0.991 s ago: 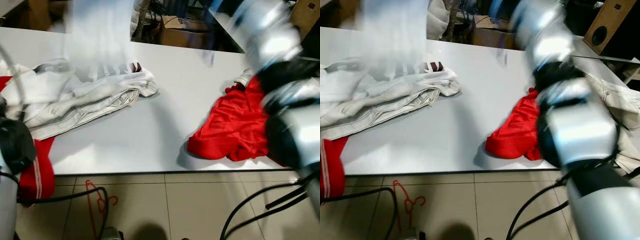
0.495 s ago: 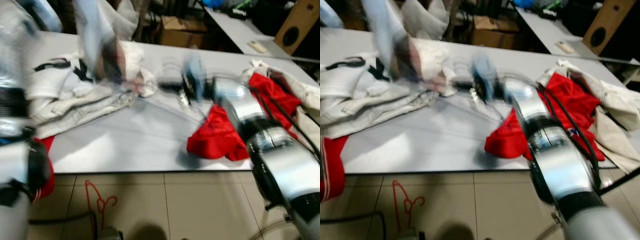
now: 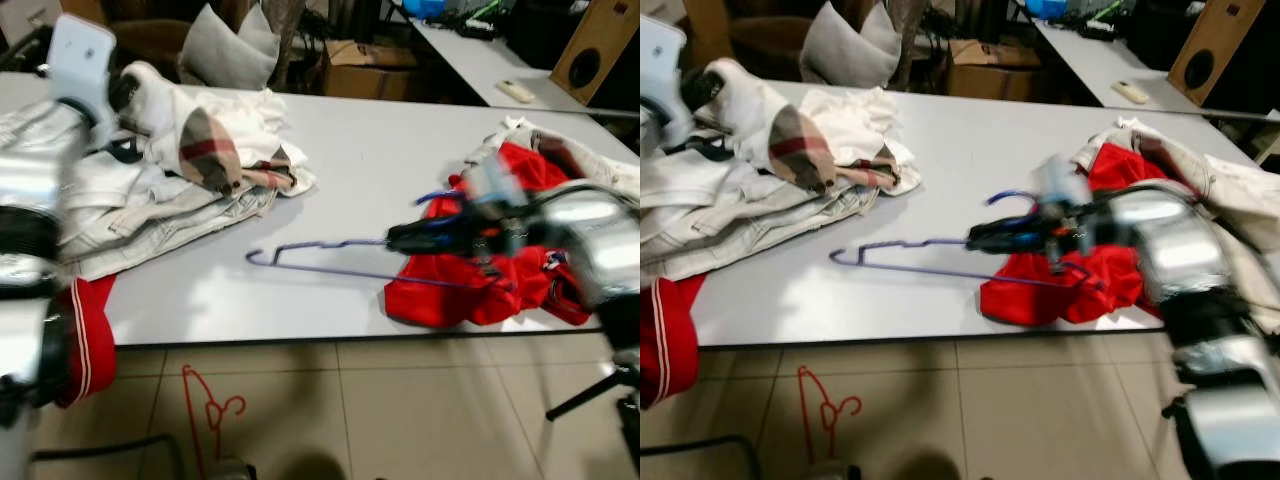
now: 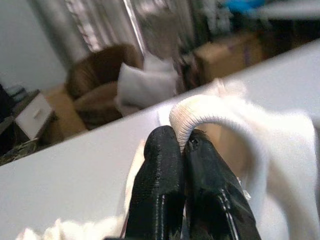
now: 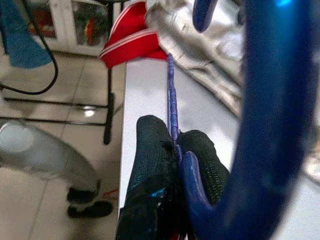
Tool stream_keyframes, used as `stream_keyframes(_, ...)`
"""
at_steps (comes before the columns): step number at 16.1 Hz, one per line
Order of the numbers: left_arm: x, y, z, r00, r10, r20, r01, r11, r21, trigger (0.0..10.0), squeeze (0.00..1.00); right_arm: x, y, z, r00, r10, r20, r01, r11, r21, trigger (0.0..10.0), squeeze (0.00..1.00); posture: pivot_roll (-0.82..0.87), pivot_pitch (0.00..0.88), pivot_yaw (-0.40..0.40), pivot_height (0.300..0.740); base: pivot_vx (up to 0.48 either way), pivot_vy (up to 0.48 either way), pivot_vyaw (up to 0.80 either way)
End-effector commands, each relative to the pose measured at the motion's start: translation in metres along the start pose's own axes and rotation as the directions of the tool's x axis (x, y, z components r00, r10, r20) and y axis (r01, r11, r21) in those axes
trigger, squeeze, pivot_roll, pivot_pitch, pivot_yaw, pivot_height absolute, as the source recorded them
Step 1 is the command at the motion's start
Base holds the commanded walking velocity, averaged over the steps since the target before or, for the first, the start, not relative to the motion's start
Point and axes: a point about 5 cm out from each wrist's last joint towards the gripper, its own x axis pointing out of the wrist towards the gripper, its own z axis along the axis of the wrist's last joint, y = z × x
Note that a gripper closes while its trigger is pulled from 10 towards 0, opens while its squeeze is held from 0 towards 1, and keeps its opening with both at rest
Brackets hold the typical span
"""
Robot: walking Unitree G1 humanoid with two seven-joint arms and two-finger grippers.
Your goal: Hang hanger
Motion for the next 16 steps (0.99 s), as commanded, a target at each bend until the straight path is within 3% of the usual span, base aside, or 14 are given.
stream_keyframes(1, -0.001, -0.01, -0.008, 0.991, -0.118, -0.054, 0.121, 0.991, 0.054, 10.0, 0.0, -0.007, -0.001, 0.014, 0.999, -0.031, 0.045, 0.032, 0.999, -0.033, 10.0, 0.0, -0.01, 0.0, -0.037, 0.74, 0.0, 0.0, 0.0)
stream_keyframes(2, -0.016, -0.006, -0.023, 0.954, -0.257, -0.157, 0.275, 0.955, 0.11, 10.0, 1.0, -0.013, -0.004, 0.028, 0.984, -0.134, 0.115, 0.14, 0.989, -0.043, 10.0, 0.0, -0.01, 0.0, -0.034, 0.74, 0.0, 0.0, 0.0)
stream_keyframes(3, -0.022, -0.005, -0.027, 0.931, -0.309, -0.192, 0.335, 0.935, 0.12, 10.0, 1.0, -0.014, -0.005, 0.033, 0.976, -0.169, 0.138, 0.177, 0.983, -0.047, 10.0, 0.0, -0.01, 0.0, -0.034, 0.74, 0.0, 0.0, 0.0)
stream_keyframes(4, -0.043, 0.003, -0.033, 0.869, -0.411, -0.274, 0.464, 0.869, 0.169, 10.0, 1.0, -0.017, -0.005, 0.037, 0.959, -0.232, 0.163, 0.238, 0.971, -0.017, 10.0, 0.0, -0.01, 0.0, -0.04, 0.74, 0.0, 0.0, 0.0)
stream_keyframes(5, -0.055, 0.008, -0.034, 0.835, -0.456, -0.309, 0.525, 0.829, 0.193, 10.0, 1.0, -0.018, -0.005, 0.038, 0.951, -0.265, 0.16, 0.269, 0.963, -0.003, 10.0, 0.0, -0.01, 0.0, -0.041, 0.74, 0.0, 0.0, 0.0)
stream_keyframes(6, -0.076, 0.014, -0.035, 0.765, -0.534, -0.361, 0.622, 0.758, 0.198, 10.0, 1.0, -0.021, -0.004, 0.04, 0.932, -0.325, 0.16, 0.329, 0.944, 0.006, 10.0, 0.0, -0.01, 0.0, -0.047, 0.74, 0.0, 0.0, 0.0)
stream_keyframes(8, -0.1, 0.02, -0.005, 0.738, -0.664, -0.124, 0.67, 0.743, 0.01, 10.0, 1.0, -0.026, -0.006, 0.047, 0.853, -0.483, 0.198, 0.479, 0.875, 0.07, 10.0, 0.0, -0.01, 0.0, -0.054, 0.74, 0.0, 0.0, 0.0)
stream_keyframes(9, -0.104, 0.019, 0.012, 0.731, -0.682, 0.024, 0.683, 0.73, -0.033, 10.0, 1.0, -0.026, -0.008, 0.05, 0.809, -0.544, 0.222, 0.534, 0.838, 0.109, 10.0, 0.0, -0.01, 0.0, -0.057, 0.74, 0.0, 0.0, 0.0)
stream_keyframes(10, -0.105, 0.015, 0.018, 0.716, -0.691, 0.098, 0.697, 0.715, -0.052, 10.0, 1.0, -0.024, -0.007, 0.052, 0.784, -0.572, 0.242, 0.559, 0.82, 0.126, 10.0, 0.0, -0.01, 0.0, -0.058, 0.74, 0.0, 0.0, 0.0)
stream_keyframes(12, -0.105, 0.0, 0.027, 0.674, -0.701, 0.235, 0.733, 0.674, -0.092, 10.0, 1.0, -0.018, -0.006, 0.053, 0.691, -0.675, 0.259, 0.639, 0.738, 0.217, 10.0, 0.0, -0.02, 0.0, -0.055, 0.74, 0.0, 0.0, 0.0)
stream_keyframes(13, -0.103, -0.005, 0.029, 0.67, -0.69, 0.274, 0.734, 0.672, -0.103, 10.0, 1.0, -0.016, -0.004, 0.053, 0.672, -0.694, 0.259, 0.651, 0.72, 0.241, 10.0, 0.0, -0.03, 0.0, -0.054, 0.74, 0.0, 0.0, 0.0)
stream_keyframes(14, -0.09, -0.031, 0.036, 0.71, -0.574, 0.408, 0.671, 0.728, -0.142, 10.0, 1.0, -0.012, 0.005, 0.049, 0.586, -0.776, 0.233, 0.712, 0.63, 0.31, 10.0, 0.0, -0.04, 0.0, -0.046, 0.74, 0.0, 0.0, 0.0)
stream_keyframes(15, -0.086, -0.038, 0.036, 0.729, -0.527, 0.436, 0.639, 0.753, -0.16, 10.0, 1.0, -0.011, 0.007, 0.048, 0.559, -0.8, 0.217, 0.732, 0.599, 0.324, 10.0, 0.0, -0.04, 0.0, -0.046, 0.74, 0.0, 0.0, 0.0)
stream_keyframes(16, -0.076, -0.054, 0.03, 0.783, -0.446, 0.434, 0.57, 0.793, -0.215, 10.0, 0.92, -0.007, 0.014, 0.044, 0.536, -0.824, 0.183, 0.762, 0.566, 0.315, 10.0, 0.0, -0.06, 0.0, -0.039, 0.74, 0.0, 0.0, 0.0)
